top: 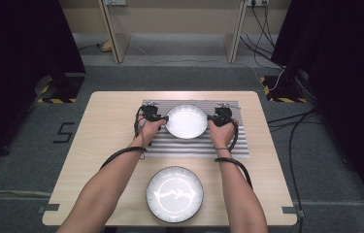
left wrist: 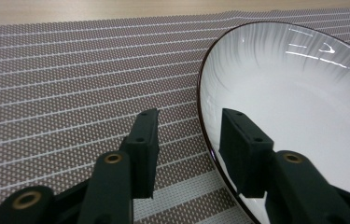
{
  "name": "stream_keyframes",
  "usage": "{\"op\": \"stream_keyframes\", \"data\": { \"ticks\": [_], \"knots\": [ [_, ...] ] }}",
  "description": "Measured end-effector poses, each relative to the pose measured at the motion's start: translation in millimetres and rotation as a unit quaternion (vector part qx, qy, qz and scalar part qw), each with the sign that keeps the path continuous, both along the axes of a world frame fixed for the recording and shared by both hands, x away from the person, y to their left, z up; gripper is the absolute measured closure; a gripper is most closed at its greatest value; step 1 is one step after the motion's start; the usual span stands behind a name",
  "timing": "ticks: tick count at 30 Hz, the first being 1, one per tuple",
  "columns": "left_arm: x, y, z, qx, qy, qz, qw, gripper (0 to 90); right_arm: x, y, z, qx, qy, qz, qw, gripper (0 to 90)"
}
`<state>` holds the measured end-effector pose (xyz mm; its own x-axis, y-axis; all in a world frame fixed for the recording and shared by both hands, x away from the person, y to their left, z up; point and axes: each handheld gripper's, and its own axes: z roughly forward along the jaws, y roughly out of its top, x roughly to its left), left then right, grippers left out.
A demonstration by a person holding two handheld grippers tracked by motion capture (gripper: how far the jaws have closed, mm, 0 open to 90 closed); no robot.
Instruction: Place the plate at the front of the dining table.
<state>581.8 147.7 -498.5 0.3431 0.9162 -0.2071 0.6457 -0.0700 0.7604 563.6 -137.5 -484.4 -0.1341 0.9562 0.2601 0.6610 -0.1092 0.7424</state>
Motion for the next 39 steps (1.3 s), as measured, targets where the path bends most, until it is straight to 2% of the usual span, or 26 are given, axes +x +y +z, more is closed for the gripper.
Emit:
{"op": "stream_keyframes", "data": {
  "ticks": [7, 9, 11, 14, 19, 22, 23, 30, 39],
  "knots": [
    [-9.5, 10.2, 7.9, -0.009, -0.019, -0.009, 0.9997, 45.2, -7.2, -6.0, 3.4, 0.017, -0.003, 0.010, 0.9998, 58.3],
    [-12.5, 13.0, 8.9, -0.008, -0.016, -0.014, 0.9997, 42.5, -9.3, -6.5, 6.3, 0.020, 0.000, 0.018, 0.9996, 55.7],
    [-17.0, 16.1, 10.5, -0.016, -0.011, -0.021, 0.9996, 40.7, -12.1, -7.2, 8.8, 0.020, 0.004, 0.021, 0.9996, 54.7],
    [-22.6, 21.5, 13.9, -0.013, -0.016, -0.021, 0.9996, 37.2, -16.3, -9.7, 11.5, 0.020, 0.000, 0.020, 0.9996, 53.1],
    [-31.9, 32.1, 19.1, -0.011, -0.021, -0.035, 0.9991, 35.9, -27.0, -16.1, 13.1, 0.026, 0.011, 0.017, 0.9995, 51.2],
    [-41.2, 41.9, 19.8, -0.012, -0.022, -0.036, 0.9990, 35.1, -34.0, -19.5, 14.2, 0.024, 0.009, 0.011, 0.9996, 50.9],
    [-44.7, 45.4, 19.5, -0.007, -0.024, -0.039, 0.9989, 35.1, -36.6, -20.9, 14.8, 0.024, 0.007, 0.009, 0.9996, 50.9],
    [-61.3, 59.5, 18.0, -0.016, -0.019, -0.047, 0.9986, 35.0, -46.9, -28.4, 15.2, 0.027, 0.010, 0.006, 0.9996, 50.2],
    [-74.9, 66.3, 23.5, -0.020, -0.027, -0.062, 0.9975, 34.8, -61.9, -32.2, 12.7, 0.026, 0.016, 0.012, 0.9995, 49.6]
  ]
}}
